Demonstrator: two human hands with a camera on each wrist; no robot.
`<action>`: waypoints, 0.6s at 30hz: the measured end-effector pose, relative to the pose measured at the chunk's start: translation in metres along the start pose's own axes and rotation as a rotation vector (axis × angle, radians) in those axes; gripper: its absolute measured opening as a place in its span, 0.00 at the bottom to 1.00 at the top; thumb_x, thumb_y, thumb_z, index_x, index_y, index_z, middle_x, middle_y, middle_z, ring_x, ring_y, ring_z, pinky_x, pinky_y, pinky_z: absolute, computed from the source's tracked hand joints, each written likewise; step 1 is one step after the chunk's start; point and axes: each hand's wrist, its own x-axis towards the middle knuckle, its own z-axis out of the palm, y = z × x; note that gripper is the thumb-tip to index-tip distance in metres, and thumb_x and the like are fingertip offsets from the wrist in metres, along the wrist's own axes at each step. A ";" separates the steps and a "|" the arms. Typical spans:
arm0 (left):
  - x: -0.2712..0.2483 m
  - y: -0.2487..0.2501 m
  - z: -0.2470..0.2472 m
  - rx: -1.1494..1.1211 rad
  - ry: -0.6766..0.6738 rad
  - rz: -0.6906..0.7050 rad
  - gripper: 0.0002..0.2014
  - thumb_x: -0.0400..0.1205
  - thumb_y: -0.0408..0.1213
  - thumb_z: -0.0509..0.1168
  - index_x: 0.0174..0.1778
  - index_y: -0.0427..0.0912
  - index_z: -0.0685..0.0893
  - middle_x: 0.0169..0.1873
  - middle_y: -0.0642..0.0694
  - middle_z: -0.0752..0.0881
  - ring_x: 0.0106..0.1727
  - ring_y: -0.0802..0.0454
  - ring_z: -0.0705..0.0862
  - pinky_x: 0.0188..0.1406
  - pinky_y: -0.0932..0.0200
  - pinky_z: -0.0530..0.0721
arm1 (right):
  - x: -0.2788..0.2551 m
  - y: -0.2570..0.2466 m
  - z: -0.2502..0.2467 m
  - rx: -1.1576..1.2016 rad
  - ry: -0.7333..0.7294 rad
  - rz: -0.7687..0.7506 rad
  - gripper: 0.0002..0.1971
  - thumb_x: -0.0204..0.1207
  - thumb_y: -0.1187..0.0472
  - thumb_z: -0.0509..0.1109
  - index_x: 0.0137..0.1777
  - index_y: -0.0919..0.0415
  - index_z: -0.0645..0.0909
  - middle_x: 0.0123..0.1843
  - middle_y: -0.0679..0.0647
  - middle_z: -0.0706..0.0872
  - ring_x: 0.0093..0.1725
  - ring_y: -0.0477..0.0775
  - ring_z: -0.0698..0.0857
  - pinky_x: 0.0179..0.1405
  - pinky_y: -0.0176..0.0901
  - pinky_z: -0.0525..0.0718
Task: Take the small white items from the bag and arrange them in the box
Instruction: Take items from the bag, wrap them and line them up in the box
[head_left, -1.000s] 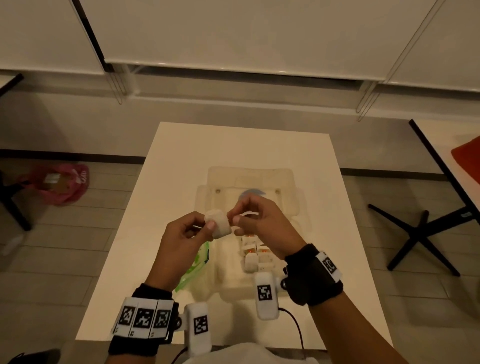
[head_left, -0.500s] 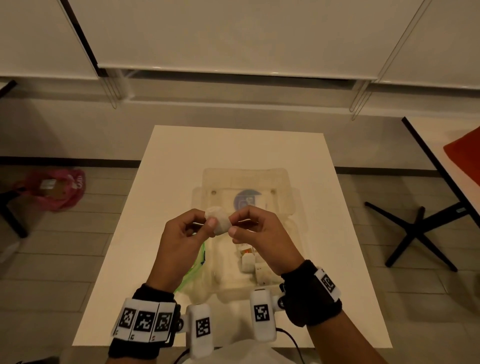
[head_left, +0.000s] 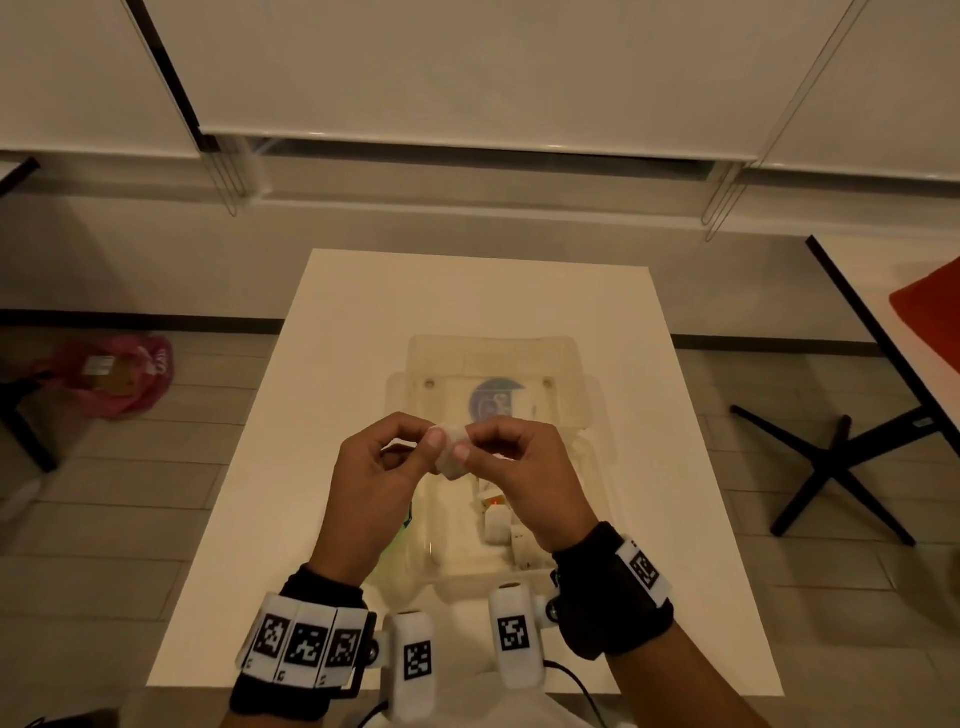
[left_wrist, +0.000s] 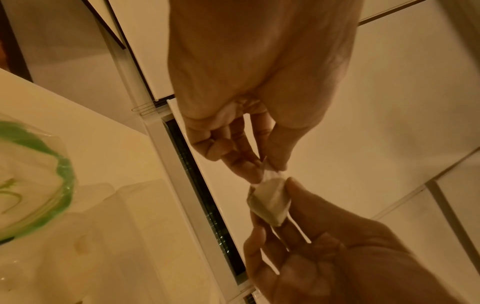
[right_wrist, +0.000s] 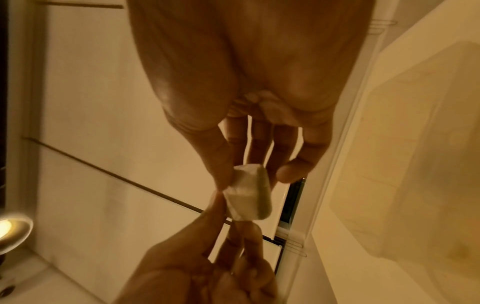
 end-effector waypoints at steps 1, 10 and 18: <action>0.000 0.000 0.001 -0.003 0.005 0.008 0.05 0.83 0.37 0.72 0.44 0.40 0.90 0.37 0.41 0.92 0.41 0.27 0.86 0.42 0.30 0.85 | -0.001 -0.001 0.000 0.006 -0.002 -0.004 0.05 0.75 0.65 0.77 0.46 0.67 0.90 0.42 0.62 0.92 0.45 0.61 0.92 0.55 0.55 0.88; 0.001 -0.002 -0.001 -0.070 0.011 0.048 0.03 0.80 0.32 0.73 0.43 0.37 0.91 0.41 0.38 0.91 0.48 0.37 0.89 0.57 0.39 0.86 | 0.000 -0.001 -0.003 -0.107 -0.039 0.033 0.06 0.73 0.59 0.78 0.41 0.62 0.90 0.45 0.56 0.92 0.47 0.59 0.90 0.51 0.60 0.87; 0.001 0.000 -0.001 -0.082 0.017 0.012 0.03 0.79 0.31 0.73 0.42 0.38 0.92 0.40 0.40 0.92 0.47 0.42 0.89 0.54 0.52 0.86 | -0.003 -0.002 -0.004 -0.214 -0.043 0.034 0.06 0.74 0.57 0.79 0.43 0.60 0.91 0.45 0.53 0.92 0.45 0.51 0.89 0.52 0.63 0.85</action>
